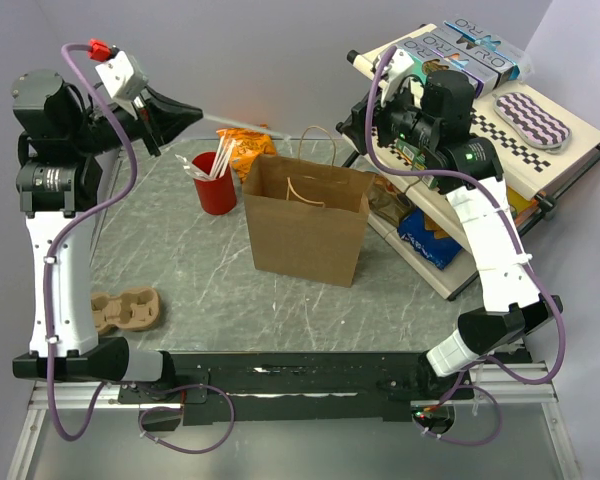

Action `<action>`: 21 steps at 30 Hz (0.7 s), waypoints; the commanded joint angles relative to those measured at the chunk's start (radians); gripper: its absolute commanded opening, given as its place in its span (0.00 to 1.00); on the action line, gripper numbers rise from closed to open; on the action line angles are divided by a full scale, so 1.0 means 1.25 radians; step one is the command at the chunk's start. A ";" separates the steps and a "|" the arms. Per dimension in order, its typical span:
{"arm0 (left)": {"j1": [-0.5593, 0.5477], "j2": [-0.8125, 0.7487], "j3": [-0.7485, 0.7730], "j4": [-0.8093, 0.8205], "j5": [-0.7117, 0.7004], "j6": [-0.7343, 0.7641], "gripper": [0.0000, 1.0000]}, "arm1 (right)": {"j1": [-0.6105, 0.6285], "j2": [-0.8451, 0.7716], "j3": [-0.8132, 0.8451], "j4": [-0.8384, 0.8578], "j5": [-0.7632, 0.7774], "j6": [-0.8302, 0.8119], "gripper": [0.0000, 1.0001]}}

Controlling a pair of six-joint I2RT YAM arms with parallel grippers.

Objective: Pack the takeout coffee

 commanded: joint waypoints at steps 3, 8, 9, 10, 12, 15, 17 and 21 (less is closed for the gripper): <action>0.000 0.010 0.016 -0.072 0.143 0.000 0.01 | -0.010 -0.029 0.013 0.033 0.027 0.024 0.88; -0.011 0.012 -0.026 -0.090 0.149 0.001 0.01 | -0.014 -0.029 0.006 0.029 0.022 0.020 0.88; -0.048 0.018 -0.024 -0.103 0.123 0.014 0.01 | -0.015 -0.028 0.006 0.029 0.020 0.019 0.88; -0.064 0.023 -0.023 -0.138 0.107 0.033 0.01 | -0.016 -0.026 0.006 0.027 0.018 0.019 0.88; -0.126 0.042 -0.010 -0.182 0.058 0.104 0.01 | -0.017 -0.025 0.006 0.027 0.017 0.018 0.88; -0.200 0.069 0.005 -0.230 -0.030 0.178 0.01 | -0.021 -0.025 0.008 0.024 0.014 0.016 0.88; -0.229 0.099 0.022 -0.237 -0.078 0.192 0.01 | -0.024 -0.028 0.002 0.025 0.015 0.016 0.88; -0.303 0.160 0.066 -0.247 -0.141 0.213 0.01 | -0.027 -0.044 -0.021 0.024 0.015 0.015 0.88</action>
